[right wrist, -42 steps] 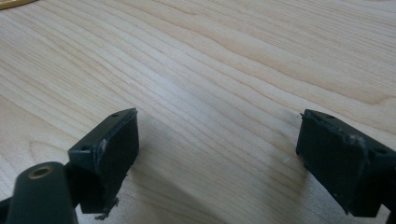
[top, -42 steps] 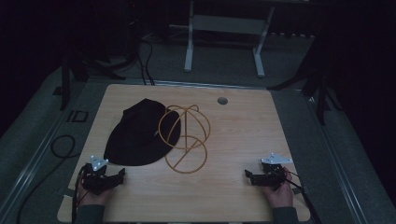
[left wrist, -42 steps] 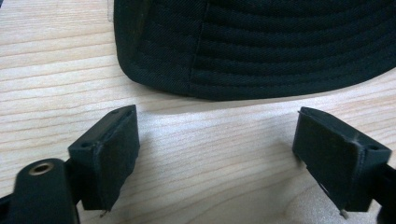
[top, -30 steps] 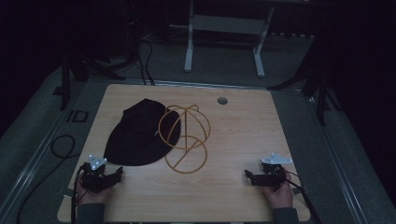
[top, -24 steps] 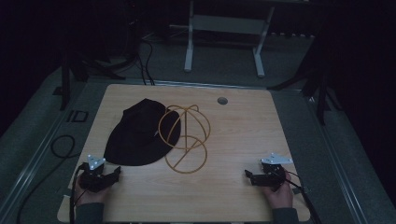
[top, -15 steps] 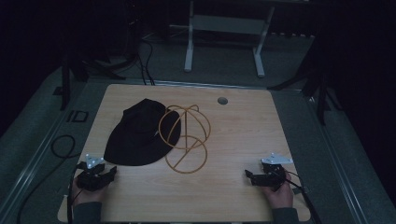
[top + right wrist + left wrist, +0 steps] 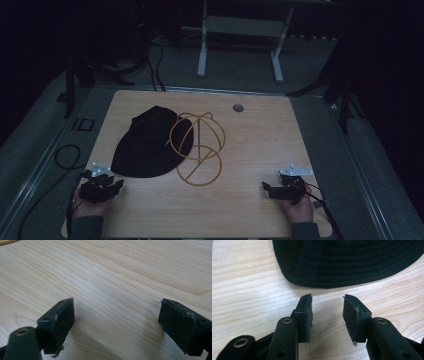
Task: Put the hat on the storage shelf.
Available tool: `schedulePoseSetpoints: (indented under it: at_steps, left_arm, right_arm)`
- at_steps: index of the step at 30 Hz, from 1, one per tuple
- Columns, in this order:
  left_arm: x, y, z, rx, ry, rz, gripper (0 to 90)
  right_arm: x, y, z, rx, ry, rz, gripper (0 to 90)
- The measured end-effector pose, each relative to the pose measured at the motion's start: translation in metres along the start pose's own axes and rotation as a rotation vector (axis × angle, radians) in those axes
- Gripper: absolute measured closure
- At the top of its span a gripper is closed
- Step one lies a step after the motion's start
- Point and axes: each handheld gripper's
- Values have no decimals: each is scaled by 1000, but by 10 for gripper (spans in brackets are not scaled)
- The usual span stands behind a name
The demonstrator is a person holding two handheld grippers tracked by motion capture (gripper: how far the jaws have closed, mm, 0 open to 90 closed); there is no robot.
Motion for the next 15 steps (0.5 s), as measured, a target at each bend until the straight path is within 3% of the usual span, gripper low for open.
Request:
schedulePoseSetpoints:
  at_steps: [6,15]
  left_arm:
    - [7,2,-2,-14,-2,0,587]
    - [33,7,-8,-47,-36,-5,579]
  right_arm:
    - [0,0,0,-1,-2,0,133]
    - [0,0,0,-2,-3,0,135]
Point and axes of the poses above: each handheld gripper's, and its own axes: y roughly backward along the jaws, x roughly out of its top, z roughly to its right, and after that the axes turned 15 degrees about z, right-handed
